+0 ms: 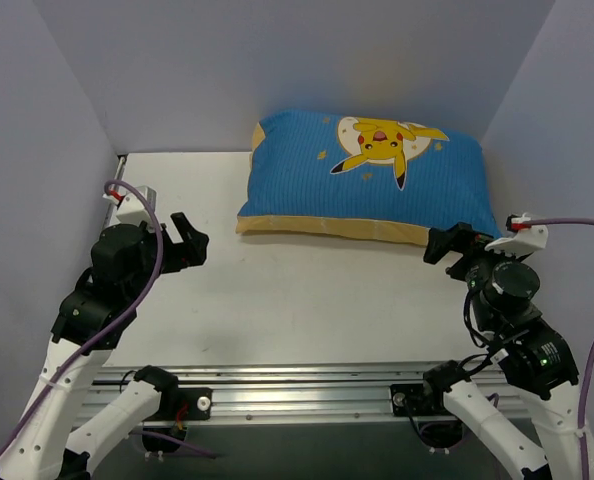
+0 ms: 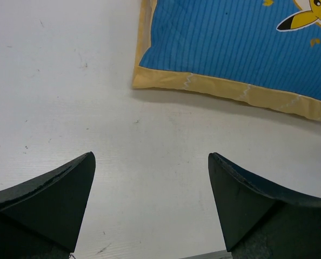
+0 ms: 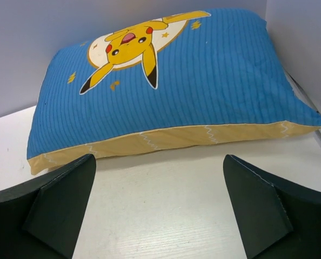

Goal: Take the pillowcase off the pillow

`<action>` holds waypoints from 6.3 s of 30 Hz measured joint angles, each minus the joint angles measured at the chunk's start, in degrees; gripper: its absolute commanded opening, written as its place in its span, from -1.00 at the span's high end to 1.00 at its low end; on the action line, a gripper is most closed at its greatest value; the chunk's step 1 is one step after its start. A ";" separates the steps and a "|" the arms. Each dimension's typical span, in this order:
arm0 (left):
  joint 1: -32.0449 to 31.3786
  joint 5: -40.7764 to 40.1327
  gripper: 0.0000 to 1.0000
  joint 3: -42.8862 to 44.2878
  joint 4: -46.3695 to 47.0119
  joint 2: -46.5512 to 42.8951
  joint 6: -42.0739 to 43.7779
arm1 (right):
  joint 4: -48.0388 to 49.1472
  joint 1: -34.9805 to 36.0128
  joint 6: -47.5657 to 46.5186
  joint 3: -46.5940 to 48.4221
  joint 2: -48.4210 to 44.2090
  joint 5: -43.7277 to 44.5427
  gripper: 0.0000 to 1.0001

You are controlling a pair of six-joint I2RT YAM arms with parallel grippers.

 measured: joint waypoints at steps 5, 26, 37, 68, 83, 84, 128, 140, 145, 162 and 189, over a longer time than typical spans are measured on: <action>0.00 0.68 -0.88 0.00 0.74 0.44 0.74 | 0.46 0.00 3.96 -2.16 2.36 -3.26 -1.00; 0.00 4.13 -0.88 -0.76 -4.26 5.14 1.16 | 17.86 14.38 32.13 0.57 48.19 5.64 -1.00; 0.00 4.76 -0.88 -0.76 -8.48 1.01 0.79 | 25.53 14.75 45.99 10.01 67.69 14.95 -0.59; -0.83 10.93 -0.88 17.46 4.07 30.64 6.49 | -4.31 13.11 39.04 -18.18 10.99 -5.38 -0.44; -8.35 30.49 -0.90 23.04 19.37 57.55 -1.09 | -9.35 3.76 37.18 -9.33 19.71 7.93 -0.90; -8.68 31.15 -0.90 20.55 21.09 57.05 -1.79 | -6.08 1.07 35.19 -10.36 21.97 5.07 -0.84; -50.05 -16.44 -0.96 5.84 14.67 37.88 23.58 | 13.53 -7.28 13.68 0.83 35.91 -27.02 -0.88; -56.76 -30.18 -1.00 11.06 25.92 58.51 37.70 | 3.61 -18.14 15.91 -11.17 22.45 -27.96 -0.91; -56.74 -32.52 -0.75 11.06 32.02 62.27 40.87 | 2.54 -19.69 15.65 -11.17 21.18 -29.31 -0.91; -52.04 -35.26 0.95 13.55 36.76 68.32 44.98 | 0.13 -20.06 12.83 -11.98 18.01 -33.40 -0.68; -44.72 -26.58 0.95 37.40 13.99 61.64 36.00 | 11.91 -18.12 20.06 -32.24 8.22 -51.25 -0.24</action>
